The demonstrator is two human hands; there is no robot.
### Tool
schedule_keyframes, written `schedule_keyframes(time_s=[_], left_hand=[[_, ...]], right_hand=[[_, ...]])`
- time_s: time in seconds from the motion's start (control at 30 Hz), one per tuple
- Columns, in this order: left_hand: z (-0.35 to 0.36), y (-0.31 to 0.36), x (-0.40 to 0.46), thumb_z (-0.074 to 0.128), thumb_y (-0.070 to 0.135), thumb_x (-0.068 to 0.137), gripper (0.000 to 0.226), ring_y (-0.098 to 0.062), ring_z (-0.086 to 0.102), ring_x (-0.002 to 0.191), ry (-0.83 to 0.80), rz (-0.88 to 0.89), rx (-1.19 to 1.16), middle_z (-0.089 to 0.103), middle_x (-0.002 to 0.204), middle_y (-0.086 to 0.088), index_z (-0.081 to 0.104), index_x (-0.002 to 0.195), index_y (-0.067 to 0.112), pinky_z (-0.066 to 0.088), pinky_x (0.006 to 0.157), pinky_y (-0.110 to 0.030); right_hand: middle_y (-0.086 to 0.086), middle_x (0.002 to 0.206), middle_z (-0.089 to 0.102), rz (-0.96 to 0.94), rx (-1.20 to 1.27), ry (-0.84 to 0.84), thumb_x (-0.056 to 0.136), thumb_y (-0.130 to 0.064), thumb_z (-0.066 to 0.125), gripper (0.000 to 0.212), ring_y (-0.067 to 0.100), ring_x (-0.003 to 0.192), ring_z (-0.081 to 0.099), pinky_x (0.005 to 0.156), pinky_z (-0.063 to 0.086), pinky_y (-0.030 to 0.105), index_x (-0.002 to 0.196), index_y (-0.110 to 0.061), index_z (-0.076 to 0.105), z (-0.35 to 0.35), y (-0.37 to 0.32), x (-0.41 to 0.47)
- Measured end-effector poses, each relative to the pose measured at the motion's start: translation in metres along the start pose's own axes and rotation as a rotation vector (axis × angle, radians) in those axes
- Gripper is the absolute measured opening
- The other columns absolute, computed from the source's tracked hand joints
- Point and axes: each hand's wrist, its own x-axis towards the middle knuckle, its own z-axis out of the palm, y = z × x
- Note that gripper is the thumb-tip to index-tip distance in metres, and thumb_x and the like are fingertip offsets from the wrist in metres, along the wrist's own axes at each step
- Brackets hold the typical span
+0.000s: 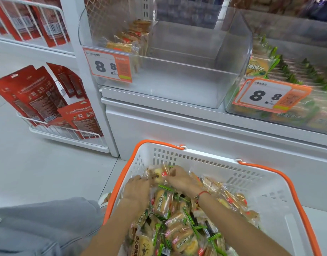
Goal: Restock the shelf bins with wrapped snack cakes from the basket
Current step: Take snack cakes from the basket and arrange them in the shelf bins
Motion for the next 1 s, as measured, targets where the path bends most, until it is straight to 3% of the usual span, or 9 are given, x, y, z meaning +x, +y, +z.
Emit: schedule_keyframes(time_s=[0.07, 0.13, 0.23, 0.3, 0.37, 0.5, 0.63, 0.8, 1.0], left_hand=[[-0.008, 0.001, 0.003, 0.047, 0.011, 0.094, 0.041, -0.022, 0.048, 0.122, 0.09, -0.078, -0.256, 0.056, 0.132, 0.0, 0.053, 0.131, 0.027, 0.042, 0.1, -0.035], [-0.022, 0.0, 0.007, 0.05, 0.013, 0.095, 0.037, -0.02, 0.051, 0.121, 0.222, -0.143, -0.55, 0.054, 0.134, 0.001, 0.053, 0.13, 0.024, 0.043, 0.098, -0.033], [-0.059, -0.001, 0.011, 0.058, 0.016, 0.093, 0.045, -0.014, 0.047, 0.122, 0.345, -0.055, -0.892, 0.045, 0.134, 0.004, 0.044, 0.135, 0.021, 0.038, 0.097, -0.025], [-0.096, -0.002, 0.007, 0.059, 0.01, 0.092, 0.037, -0.007, 0.048, 0.117, 0.395, 0.07, -1.055, 0.051, 0.121, 0.013, 0.051, 0.125, 0.024, 0.037, 0.093, -0.018], [-0.132, -0.008, -0.003, 0.057, 0.004, 0.092, 0.029, 0.004, 0.055, 0.107, 0.427, 0.188, -1.143, 0.059, 0.111, 0.018, 0.059, 0.109, 0.028, 0.041, 0.094, -0.021], [-0.203, -0.025, -0.03, 0.06, 0.012, 0.09, 0.034, -0.009, 0.057, 0.116, 0.565, 0.386, -1.078, 0.063, 0.121, 0.005, 0.059, 0.123, 0.02, 0.044, 0.099, -0.032], [-0.277, -0.037, -0.051, 0.057, -0.002, 0.091, 0.039, 0.004, 0.06, 0.101, 0.761, 0.439, -1.065, 0.063, 0.116, 0.006, 0.056, 0.121, 0.021, 0.048, 0.087, -0.012], [-0.318, -0.064, -0.036, 0.061, 0.007, 0.091, 0.037, -0.007, 0.058, 0.107, 0.904, 0.251, -0.878, 0.063, 0.117, 0.003, 0.058, 0.126, 0.017, 0.042, 0.083, -0.01], [-0.313, -0.099, -0.017, 0.071, 0.029, 0.084, 0.044, -0.024, 0.054, 0.119, 0.98, -0.086, -0.438, 0.062, 0.126, -0.003, 0.058, 0.126, 0.02, 0.043, 0.094, -0.039]], right_hand=[[0.002, 0.088, 0.052, -0.092, -0.027, 0.048, 0.093, -0.013, 0.055, 0.008, 0.015, 0.08, 0.05, 0.071, 0.047, 0.027, 0.09, -0.013, 0.047, -0.018, -0.004, -0.01], [0.003, 0.102, 0.058, -0.183, -0.041, 0.102, 0.093, -0.013, 0.055, 0.007, 0.02, 0.096, 0.055, 0.076, 0.048, 0.027, 0.095, -0.015, 0.048, -0.039, -0.013, -0.02], [-0.003, 0.089, 0.06, -0.323, -0.01, 0.148, 0.093, -0.019, 0.058, 0.016, 0.021, 0.089, 0.061, 0.076, 0.049, 0.035, 0.086, -0.026, 0.045, -0.07, -0.038, -0.042], [-0.005, 0.081, 0.062, -0.455, -0.02, 0.188, 0.092, -0.024, 0.06, 0.014, 0.02, 0.082, 0.063, 0.078, 0.05, 0.04, 0.089, -0.028, 0.047, -0.087, -0.061, -0.056], [-0.005, 0.085, 0.065, -0.603, -0.054, 0.293, 0.091, -0.026, 0.061, 0.011, 0.016, 0.083, 0.064, 0.08, 0.051, 0.041, 0.097, -0.026, 0.051, -0.099, -0.084, -0.07], [-0.011, 0.086, 0.066, -0.863, -0.013, 0.57, 0.09, -0.03, 0.061, 0.011, 0.009, 0.085, 0.063, 0.073, 0.05, 0.03, 0.1, -0.027, 0.058, -0.124, -0.141, -0.101], [-0.015, 0.086, 0.065, -1.071, 0.068, 0.681, 0.092, -0.024, 0.06, 0.01, 0.002, 0.078, 0.06, 0.068, 0.048, 0.023, 0.102, -0.022, 0.059, -0.149, -0.206, -0.108], [-0.013, 0.085, 0.061, -1.097, 0.064, 0.709, 0.094, -0.021, 0.057, 0.011, 0.012, 0.076, 0.058, 0.07, 0.047, 0.03, 0.105, -0.017, 0.058, -0.158, -0.266, -0.078], [-0.005, 0.098, 0.063, -1.007, -0.106, 0.561, 0.094, -0.024, 0.058, 0.018, 0.016, 0.086, 0.058, 0.076, 0.045, 0.03, 0.11, -0.017, 0.06, -0.148, -0.285, -0.035]])
